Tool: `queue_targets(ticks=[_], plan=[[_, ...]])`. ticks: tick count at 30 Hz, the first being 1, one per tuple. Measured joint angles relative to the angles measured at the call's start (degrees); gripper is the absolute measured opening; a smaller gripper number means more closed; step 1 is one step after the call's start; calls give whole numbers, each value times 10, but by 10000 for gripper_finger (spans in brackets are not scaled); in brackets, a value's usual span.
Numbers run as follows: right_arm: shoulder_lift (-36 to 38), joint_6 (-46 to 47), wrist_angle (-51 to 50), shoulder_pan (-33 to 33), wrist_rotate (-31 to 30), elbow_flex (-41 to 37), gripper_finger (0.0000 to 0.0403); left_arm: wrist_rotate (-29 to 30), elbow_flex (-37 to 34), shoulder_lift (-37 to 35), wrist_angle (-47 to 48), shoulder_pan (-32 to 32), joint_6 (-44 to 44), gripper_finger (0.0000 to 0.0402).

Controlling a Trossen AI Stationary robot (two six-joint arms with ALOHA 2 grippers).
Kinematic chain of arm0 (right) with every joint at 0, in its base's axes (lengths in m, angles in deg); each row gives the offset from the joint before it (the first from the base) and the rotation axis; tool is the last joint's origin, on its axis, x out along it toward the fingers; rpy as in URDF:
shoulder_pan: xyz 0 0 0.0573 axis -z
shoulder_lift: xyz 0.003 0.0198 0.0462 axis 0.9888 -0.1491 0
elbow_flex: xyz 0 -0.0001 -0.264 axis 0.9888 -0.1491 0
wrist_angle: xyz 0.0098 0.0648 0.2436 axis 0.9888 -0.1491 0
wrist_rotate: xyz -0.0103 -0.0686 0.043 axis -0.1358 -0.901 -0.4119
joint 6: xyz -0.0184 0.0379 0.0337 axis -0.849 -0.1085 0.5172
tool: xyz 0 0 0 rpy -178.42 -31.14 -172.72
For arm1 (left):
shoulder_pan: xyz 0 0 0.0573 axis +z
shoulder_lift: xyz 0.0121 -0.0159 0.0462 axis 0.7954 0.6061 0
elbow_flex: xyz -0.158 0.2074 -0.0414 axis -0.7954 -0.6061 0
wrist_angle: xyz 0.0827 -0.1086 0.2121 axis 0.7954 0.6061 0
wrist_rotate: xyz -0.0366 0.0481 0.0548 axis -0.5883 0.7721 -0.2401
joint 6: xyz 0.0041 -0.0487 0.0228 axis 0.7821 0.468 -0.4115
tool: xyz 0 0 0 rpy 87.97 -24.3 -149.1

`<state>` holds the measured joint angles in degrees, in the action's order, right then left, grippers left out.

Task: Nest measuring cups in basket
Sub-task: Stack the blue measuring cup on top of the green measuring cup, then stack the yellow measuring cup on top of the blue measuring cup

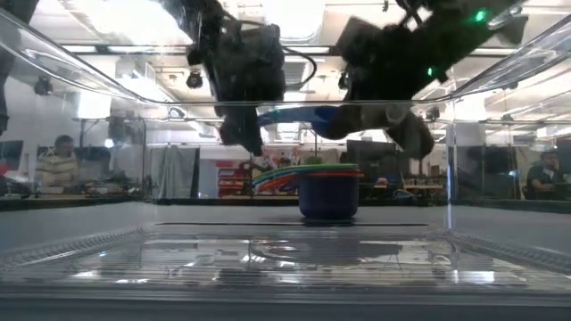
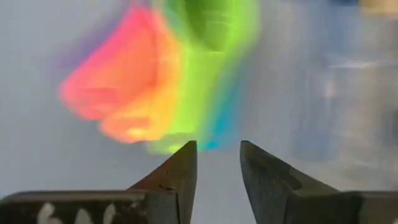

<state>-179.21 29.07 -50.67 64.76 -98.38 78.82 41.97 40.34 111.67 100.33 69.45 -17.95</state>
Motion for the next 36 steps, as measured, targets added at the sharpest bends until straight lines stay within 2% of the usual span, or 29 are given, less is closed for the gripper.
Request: queue_targets(ticks=[3, 6, 10, 17, 21, 27, 32, 36], plan=[[0, 56, -52, -3, 49, 27, 9, 77, 25, -8, 13, 2, -3, 107], [-2, 103, -81, 4, 113, 47, 9, 118, 33, -32, 11, -5, -5, 107], [-1, 155, -111, 19, 115, 61, 9, 181, 13, -75, 14, -11, -5, 107], [-1, 225, -127, 65, 159, 54, 9, 309, -93, -192, -54, -45, 52, 107], [-2, 247, -123, 79, 167, 51, 12, 377, -180, -264, -153, -84, 87, 107], [-2, 264, -98, 78, 214, 51, 46, 390, -299, -342, -323, -129, 125, 107], [-2, 280, -98, 79, 224, 51, 88, 391, -367, -364, -432, -147, 141, 107], [-2, 283, -98, 79, 218, 51, 118, 390, -395, -365, -473, -152, 152, 107]])
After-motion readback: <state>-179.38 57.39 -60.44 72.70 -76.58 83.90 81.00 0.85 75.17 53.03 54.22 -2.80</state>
